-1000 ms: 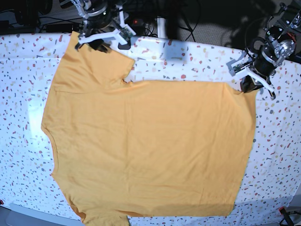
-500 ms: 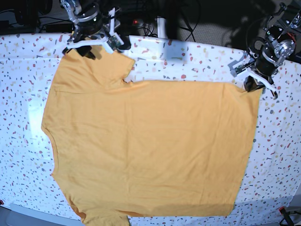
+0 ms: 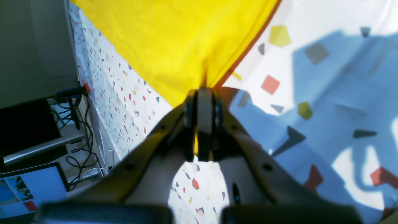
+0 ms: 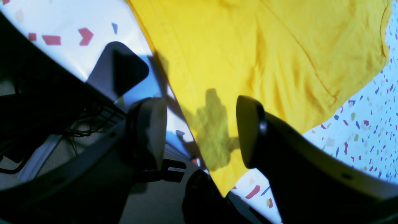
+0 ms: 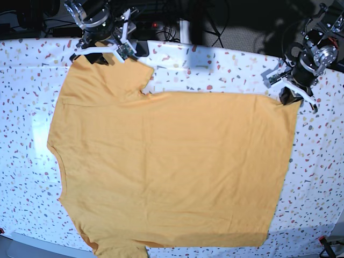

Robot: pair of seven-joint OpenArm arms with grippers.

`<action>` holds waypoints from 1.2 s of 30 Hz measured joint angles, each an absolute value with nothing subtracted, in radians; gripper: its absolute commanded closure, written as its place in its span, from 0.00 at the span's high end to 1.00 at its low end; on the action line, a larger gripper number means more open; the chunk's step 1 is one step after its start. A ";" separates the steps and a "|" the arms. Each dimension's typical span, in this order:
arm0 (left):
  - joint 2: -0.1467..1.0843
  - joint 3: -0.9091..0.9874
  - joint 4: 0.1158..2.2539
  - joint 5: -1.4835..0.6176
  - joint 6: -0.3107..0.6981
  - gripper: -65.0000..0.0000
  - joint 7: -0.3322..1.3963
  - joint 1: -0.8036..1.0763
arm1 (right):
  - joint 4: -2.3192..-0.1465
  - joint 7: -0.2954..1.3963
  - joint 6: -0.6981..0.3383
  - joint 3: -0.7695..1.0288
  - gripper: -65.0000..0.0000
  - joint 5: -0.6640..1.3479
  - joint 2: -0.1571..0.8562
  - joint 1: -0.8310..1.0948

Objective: Fold the T-shirt properly
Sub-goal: 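Close both grippers on the shoulder edges of the shirt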

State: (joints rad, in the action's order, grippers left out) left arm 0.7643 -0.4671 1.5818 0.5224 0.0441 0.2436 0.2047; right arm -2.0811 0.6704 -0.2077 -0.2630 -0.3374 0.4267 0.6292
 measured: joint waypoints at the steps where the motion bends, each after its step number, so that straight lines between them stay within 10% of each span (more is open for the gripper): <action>1: 0.764 -0.467 1.582 0.522 0.044 0.00 0.244 0.205 | -2.078 0.670 -0.208 -0.263 0.54 -0.337 0.427 0.629; 36: 0.764 -0.467 1.582 0.474 0.044 0.00 0.244 0.205 | -1.958 0.644 -0.211 -0.135 0.54 -0.413 0.426 0.627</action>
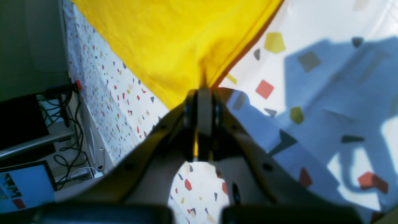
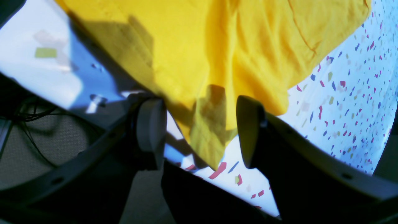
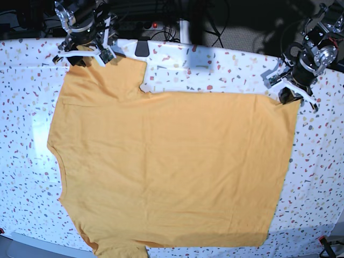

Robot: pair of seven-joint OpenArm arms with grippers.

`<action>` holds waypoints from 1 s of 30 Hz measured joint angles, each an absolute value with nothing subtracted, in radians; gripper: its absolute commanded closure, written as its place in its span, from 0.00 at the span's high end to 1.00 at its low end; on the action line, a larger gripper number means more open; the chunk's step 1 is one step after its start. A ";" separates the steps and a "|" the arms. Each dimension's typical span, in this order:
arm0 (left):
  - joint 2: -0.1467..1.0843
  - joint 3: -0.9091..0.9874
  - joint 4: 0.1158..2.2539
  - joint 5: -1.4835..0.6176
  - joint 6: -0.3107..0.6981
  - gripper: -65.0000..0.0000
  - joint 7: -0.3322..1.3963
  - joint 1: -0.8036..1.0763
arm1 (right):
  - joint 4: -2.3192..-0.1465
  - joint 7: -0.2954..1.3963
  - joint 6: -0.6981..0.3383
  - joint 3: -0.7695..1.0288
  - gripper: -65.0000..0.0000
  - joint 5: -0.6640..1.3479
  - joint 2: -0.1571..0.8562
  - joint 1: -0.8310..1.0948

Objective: Fold the T-shirt properly
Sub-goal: 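Close both grippers on the shoulder edges of the shirt, then drag the shoulder edges with both grippers toward the hem, folding the shirt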

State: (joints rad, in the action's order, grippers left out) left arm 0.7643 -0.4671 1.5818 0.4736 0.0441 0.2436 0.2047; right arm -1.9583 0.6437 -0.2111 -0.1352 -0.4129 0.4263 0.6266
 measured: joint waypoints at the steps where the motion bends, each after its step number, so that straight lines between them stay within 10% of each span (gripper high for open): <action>1: 0.764 -0.467 1.582 0.474 0.044 0.00 0.244 0.205 | -1.958 0.644 -0.230 -0.135 0.54 -0.413 0.427 0.627; 9: 0.764 -0.467 1.582 0.474 0.044 0.00 0.244 0.205 | -1.950 0.609 -0.294 -0.135 0.01 -0.413 0.426 0.627; 30: 0.765 -0.467 1.582 0.474 0.044 0.00 0.243 0.205 | -1.951 0.595 -0.294 -0.136 0.00 -0.371 0.426 0.490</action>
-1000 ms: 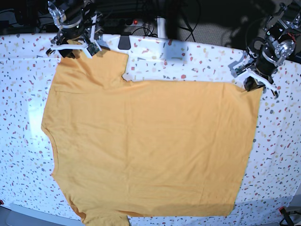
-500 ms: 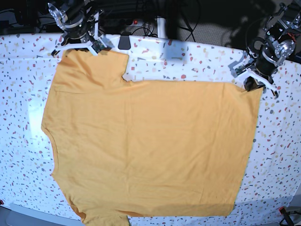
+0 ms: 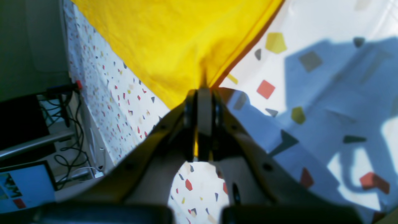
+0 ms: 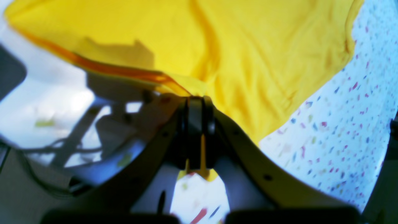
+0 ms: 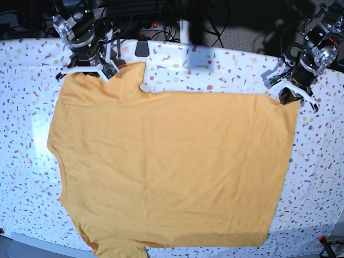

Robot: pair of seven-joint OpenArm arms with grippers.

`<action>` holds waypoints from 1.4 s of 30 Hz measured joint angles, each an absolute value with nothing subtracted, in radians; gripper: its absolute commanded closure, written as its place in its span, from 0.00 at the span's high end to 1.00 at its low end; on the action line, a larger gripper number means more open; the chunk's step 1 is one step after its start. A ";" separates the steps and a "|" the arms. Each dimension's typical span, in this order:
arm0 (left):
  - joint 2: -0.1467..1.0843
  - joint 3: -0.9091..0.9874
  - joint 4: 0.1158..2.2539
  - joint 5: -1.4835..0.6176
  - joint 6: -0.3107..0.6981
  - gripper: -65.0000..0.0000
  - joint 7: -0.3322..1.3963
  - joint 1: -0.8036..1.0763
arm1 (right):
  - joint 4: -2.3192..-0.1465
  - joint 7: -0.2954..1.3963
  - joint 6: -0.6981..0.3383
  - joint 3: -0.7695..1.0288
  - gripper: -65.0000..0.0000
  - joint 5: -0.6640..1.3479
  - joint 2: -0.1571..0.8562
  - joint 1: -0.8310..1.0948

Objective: Fold the T-shirt properly
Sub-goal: 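Drag the shoulder edges with both grippers toward the hem, folding the shirt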

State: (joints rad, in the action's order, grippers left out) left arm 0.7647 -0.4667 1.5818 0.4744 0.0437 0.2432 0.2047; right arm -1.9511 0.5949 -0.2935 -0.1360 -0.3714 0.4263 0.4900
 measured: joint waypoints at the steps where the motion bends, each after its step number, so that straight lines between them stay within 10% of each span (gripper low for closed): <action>1: 0.764 -0.467 1.582 0.474 0.044 0.00 0.243 0.204 | -1.951 0.595 -0.294 -0.136 0.00 -0.371 0.426 0.481; 42: 0.671 -0.467 1.691 0.233 0.044 0.00 0.360 0.031 | -1.962 0.618 -0.327 -0.136 0.00 -0.268 0.426 0.245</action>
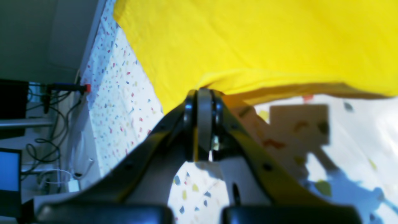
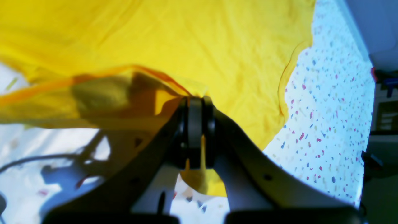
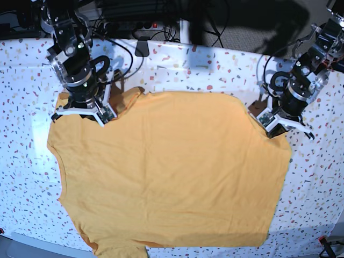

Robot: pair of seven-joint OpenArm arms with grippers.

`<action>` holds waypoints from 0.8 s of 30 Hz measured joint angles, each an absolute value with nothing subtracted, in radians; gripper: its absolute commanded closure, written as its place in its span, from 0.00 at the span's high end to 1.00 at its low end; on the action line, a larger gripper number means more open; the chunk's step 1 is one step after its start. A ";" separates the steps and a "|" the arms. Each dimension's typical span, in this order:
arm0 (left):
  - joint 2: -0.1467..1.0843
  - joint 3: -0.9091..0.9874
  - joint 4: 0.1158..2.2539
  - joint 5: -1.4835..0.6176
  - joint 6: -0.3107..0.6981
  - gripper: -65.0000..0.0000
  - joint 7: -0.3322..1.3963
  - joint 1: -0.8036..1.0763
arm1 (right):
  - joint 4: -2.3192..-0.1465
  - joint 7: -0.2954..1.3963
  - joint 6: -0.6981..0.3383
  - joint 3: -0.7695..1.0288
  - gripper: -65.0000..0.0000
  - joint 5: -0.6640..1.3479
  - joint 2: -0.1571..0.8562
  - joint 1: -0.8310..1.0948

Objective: Fold the T-shirt properly
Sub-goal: 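Drag the shoulder edges with both grippers toward the hem, folding the shirt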

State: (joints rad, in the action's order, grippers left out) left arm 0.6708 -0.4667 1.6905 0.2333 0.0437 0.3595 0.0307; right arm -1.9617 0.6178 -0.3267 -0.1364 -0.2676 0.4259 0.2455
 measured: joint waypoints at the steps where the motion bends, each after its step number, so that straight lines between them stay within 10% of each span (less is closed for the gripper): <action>1: 0.663 -0.467 1.685 0.234 0.043 0.00 0.360 0.021 | -1.953 0.618 -0.327 -0.136 0.00 -0.266 0.426 0.237; 24: 0.554 -0.467 1.400 0.077 0.039 0.00 0.324 -0.199 | -1.623 0.587 -0.381 -0.138 0.00 -0.138 0.433 -0.069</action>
State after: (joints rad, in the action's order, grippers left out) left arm 0.5541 -0.4667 1.3998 0.0772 0.0391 0.3241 -0.1993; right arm -1.6234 0.5869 -0.3805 -0.1379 -0.1383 0.4332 -0.0692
